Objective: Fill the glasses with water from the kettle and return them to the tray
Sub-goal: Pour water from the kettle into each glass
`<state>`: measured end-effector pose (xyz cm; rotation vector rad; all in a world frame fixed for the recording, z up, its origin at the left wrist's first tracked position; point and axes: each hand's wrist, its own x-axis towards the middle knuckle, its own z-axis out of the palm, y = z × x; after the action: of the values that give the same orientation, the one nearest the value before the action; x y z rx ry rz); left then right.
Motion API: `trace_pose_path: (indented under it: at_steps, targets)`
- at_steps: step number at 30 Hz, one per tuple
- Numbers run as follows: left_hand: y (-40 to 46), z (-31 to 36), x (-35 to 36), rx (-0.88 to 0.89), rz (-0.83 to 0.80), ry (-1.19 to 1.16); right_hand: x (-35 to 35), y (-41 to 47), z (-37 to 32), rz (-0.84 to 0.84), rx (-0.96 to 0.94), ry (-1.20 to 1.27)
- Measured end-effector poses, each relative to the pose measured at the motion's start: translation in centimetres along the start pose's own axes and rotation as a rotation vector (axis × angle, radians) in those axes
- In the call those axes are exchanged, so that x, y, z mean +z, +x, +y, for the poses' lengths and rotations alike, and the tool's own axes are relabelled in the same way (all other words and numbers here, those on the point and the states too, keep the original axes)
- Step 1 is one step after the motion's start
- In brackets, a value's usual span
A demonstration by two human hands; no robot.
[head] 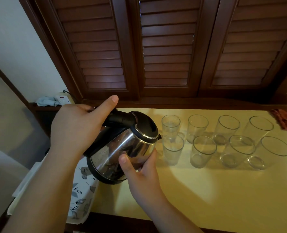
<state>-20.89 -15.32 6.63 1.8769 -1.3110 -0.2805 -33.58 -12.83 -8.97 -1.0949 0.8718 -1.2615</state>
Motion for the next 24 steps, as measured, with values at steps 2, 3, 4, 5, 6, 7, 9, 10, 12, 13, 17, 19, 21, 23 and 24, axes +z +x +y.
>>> trace_pose_path:
  at_steps: [2, 3, 4, 5, 6, 7, 9, 10, 12, 13, 17, 19, 21, 23, 24]
  targets:
    - [-0.11, 0.20, 0.06, 0.003, 0.001, 0.001, -0.07, -0.01, 0.03, 0.004, 0.002, 0.001]
    - [-0.12, 0.23, 0.09, 0.008, 0.002, 0.001, -0.10, 0.01, 0.05, 0.005, 0.003, 0.004]
    - [-0.12, 0.27, 0.14, 0.012, 0.003, 0.002, -0.17, 0.01, 0.07, 0.005, 0.004, 0.007]
    - [-0.09, 0.29, 0.17, 0.014, 0.002, 0.002, -0.22, 0.02, 0.03, 0.005, 0.006, 0.010]
    - [-0.10, 0.32, 0.20, 0.015, -0.004, 0.002, -0.28, 0.04, 0.06, 0.006, 0.008, 0.011]
    - [-0.11, 0.36, 0.26, 0.016, -0.008, 0.000, -0.35, 0.06, 0.03, 0.006, 0.009, 0.012]
    - [-0.11, 0.43, 0.40, 0.015, -0.007, -0.003, -0.51, 0.08, -0.05, 0.000, 0.008, 0.012]
    - [-0.08, 0.47, 0.47, 0.018, -0.003, 0.000, -0.61, 0.11, -0.04, -0.002, 0.008, 0.011]
    - [-0.04, 0.52, 0.60, 0.027, 0.001, 0.005, -0.76, 0.18, 0.01, -0.003, 0.010, 0.010]
    - [-0.04, 0.54, 0.62, 0.025, 0.004, 0.005, -0.80, 0.22, 0.02, 0.000, 0.008, 0.007]
    - [-0.15, 0.61, 0.55, 0.016, 0.013, -0.001, -0.78, 0.31, 0.18, -0.002, 0.008, -0.001]
    - [-0.10, 0.55, 0.53, 0.017, 0.015, -0.005, -0.78, 0.37, 0.23, -0.009, 0.012, -0.001]
    - [-0.02, 0.52, 0.53, 0.015, 0.015, -0.002, -0.79, 0.42, 0.23, -0.015, 0.016, 0.000]
    - [-0.01, 0.52, 0.54, 0.027, 0.021, 0.001, -0.76, 0.43, 0.23, -0.017, 0.016, -0.001]
    - [-0.03, 0.54, 0.54, 0.033, 0.025, 0.000, -0.74, 0.40, 0.19, -0.017, 0.018, -0.002]
